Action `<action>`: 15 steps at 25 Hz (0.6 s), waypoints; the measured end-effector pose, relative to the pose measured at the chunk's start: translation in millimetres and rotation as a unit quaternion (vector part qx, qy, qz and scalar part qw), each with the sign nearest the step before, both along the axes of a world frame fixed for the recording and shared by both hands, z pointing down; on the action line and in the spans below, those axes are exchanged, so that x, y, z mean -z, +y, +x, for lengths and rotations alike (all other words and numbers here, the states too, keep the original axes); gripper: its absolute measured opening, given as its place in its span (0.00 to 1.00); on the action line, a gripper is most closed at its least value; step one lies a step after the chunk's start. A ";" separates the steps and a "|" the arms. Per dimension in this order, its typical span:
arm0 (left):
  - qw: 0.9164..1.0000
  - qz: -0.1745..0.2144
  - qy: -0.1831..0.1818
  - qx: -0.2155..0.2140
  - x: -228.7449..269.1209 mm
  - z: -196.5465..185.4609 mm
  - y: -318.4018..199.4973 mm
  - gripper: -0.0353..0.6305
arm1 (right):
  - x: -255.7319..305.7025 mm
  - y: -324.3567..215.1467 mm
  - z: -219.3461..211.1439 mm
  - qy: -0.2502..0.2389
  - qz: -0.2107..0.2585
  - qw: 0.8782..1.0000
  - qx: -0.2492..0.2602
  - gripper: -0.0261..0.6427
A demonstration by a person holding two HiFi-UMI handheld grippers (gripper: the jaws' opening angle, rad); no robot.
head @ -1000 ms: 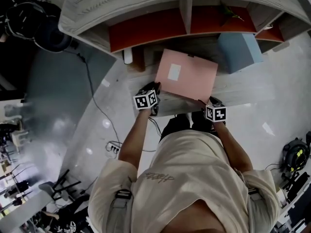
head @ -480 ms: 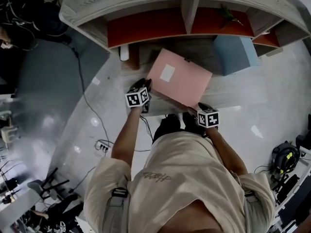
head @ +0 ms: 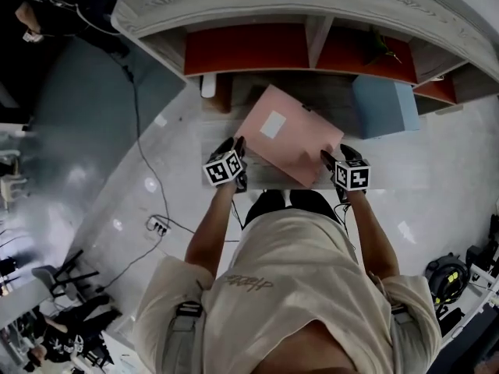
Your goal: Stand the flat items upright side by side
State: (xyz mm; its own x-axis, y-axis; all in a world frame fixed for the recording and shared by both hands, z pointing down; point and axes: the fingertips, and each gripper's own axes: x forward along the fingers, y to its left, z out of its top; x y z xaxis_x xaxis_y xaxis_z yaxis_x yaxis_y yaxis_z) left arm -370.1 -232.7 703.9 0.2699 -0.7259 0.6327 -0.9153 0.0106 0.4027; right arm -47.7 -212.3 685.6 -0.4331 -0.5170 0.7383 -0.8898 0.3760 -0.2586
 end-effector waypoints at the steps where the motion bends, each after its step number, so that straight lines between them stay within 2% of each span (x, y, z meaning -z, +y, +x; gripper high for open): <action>1: 1.000 -0.007 0.009 0.017 -2.6 -0.3 4.9 0.33 | 3.0 -11.8 1.6 -0.002 0.005 1.000 0.005 0.52; 6: 0.995 -0.033 0.042 0.080 -14.9 2.9 23.3 0.33 | 8.2 -58.6 -8.2 -0.006 0.007 0.998 0.059 0.52; 10: 0.991 -0.059 0.065 0.097 -26.0 15.0 29.5 0.36 | 4.3 -85.9 -27.4 0.009 0.012 0.992 0.124 0.52; 15: 0.988 -0.065 0.091 0.109 -27.5 22.5 27.6 0.36 | -11.1 -105.2 -49.1 0.015 -0.001 0.979 0.202 0.55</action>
